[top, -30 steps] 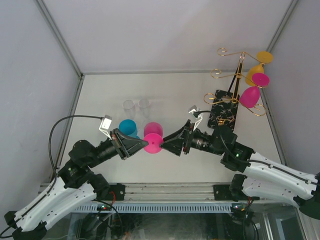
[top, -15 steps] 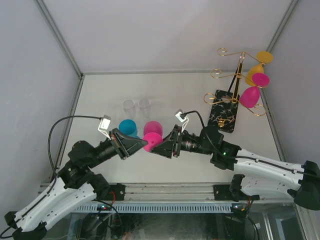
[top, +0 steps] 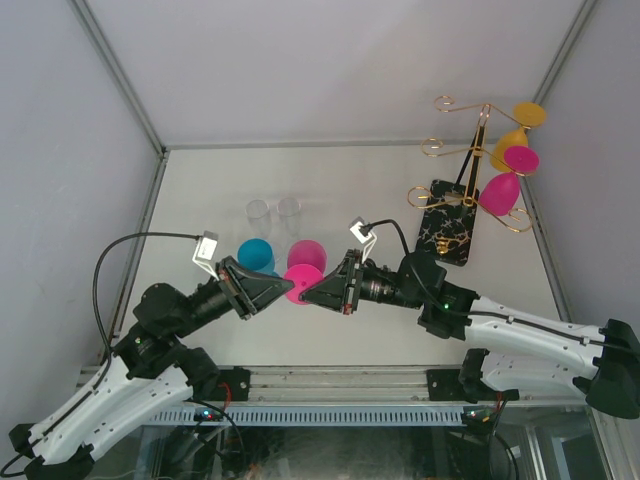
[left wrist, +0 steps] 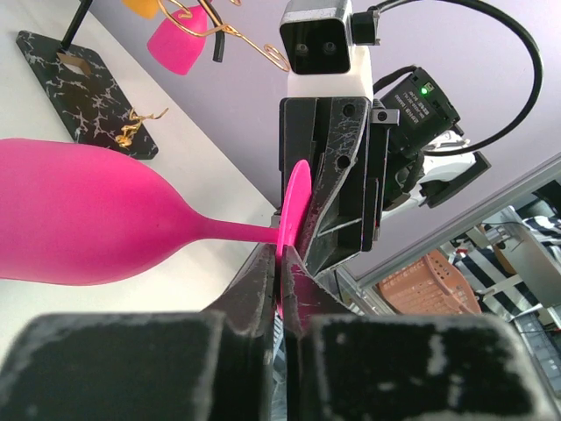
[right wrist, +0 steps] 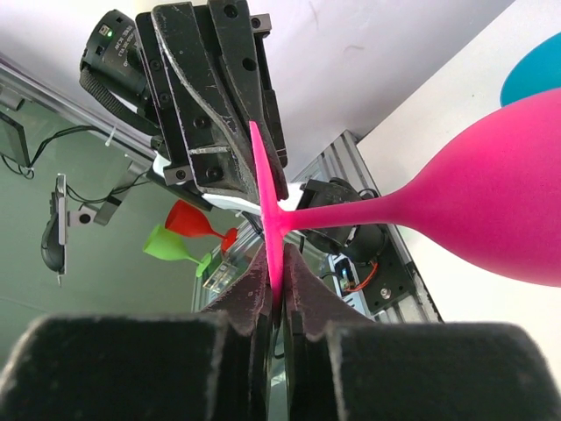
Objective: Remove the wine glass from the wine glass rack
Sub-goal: Place the wine glass at the center of the board.
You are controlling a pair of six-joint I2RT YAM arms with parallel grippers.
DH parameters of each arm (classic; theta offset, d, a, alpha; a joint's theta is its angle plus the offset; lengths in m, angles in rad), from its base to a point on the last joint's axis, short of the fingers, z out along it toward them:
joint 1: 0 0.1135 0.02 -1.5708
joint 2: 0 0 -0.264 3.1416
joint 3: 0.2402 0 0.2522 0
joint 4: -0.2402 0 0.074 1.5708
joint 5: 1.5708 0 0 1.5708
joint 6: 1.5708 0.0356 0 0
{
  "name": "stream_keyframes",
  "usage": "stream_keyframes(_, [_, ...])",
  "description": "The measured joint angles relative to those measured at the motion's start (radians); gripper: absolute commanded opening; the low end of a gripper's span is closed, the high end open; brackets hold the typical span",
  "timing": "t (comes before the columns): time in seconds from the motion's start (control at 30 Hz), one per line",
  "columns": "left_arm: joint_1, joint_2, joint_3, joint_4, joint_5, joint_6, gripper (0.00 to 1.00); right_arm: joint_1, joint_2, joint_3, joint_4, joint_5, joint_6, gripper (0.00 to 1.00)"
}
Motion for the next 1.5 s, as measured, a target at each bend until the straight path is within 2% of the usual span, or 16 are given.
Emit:
stream_keyframes(0.13, [-0.002, -0.002, 0.000, -0.001, -0.010, -0.003, 0.36, 0.002, 0.000, 0.000, -0.001, -0.004, -0.014, 0.00])
stream_keyframes(0.27, [-0.002, -0.014, 0.000, -0.020, -0.027, 0.005, 0.72, 0.018, -0.006, 0.000, -0.018, 0.000, -0.084, 0.00])
stream_keyframes(0.4, [-0.002, -0.019, 0.025, -0.121, -0.056, 0.039, 0.91, 0.068, -0.056, 0.000, -0.099, 0.035, -0.248, 0.00])
stream_keyframes(0.5, [-0.003, -0.031, 0.066, -0.212, -0.090, 0.064, 0.99, 0.111, -0.107, 0.000, -0.179, 0.100, -0.410, 0.00])
stream_keyframes(0.73, [-0.004, -0.106, 0.138, -0.310, -0.189, 0.100, 1.00, 0.235, -0.140, -0.001, -0.375, 0.340, -0.811, 0.00])
stream_keyframes(1.03, [-0.004, -0.094, 0.143, -0.373, -0.237, 0.101, 1.00, 0.459, -0.010, -0.087, -0.468, 0.604, -1.249, 0.00])
stream_keyframes(1.3, [-0.004, -0.045, 0.164, -0.446, -0.293, 0.099, 1.00, 0.515, 0.032, -0.132, -0.437, 0.723, -1.434, 0.00])
stream_keyframes(1.5, [-0.003, 0.117, 0.335, -0.532, -0.315, 0.105, 1.00, 0.540, 0.082, -0.146, -0.387, 0.779, -1.545, 0.00])
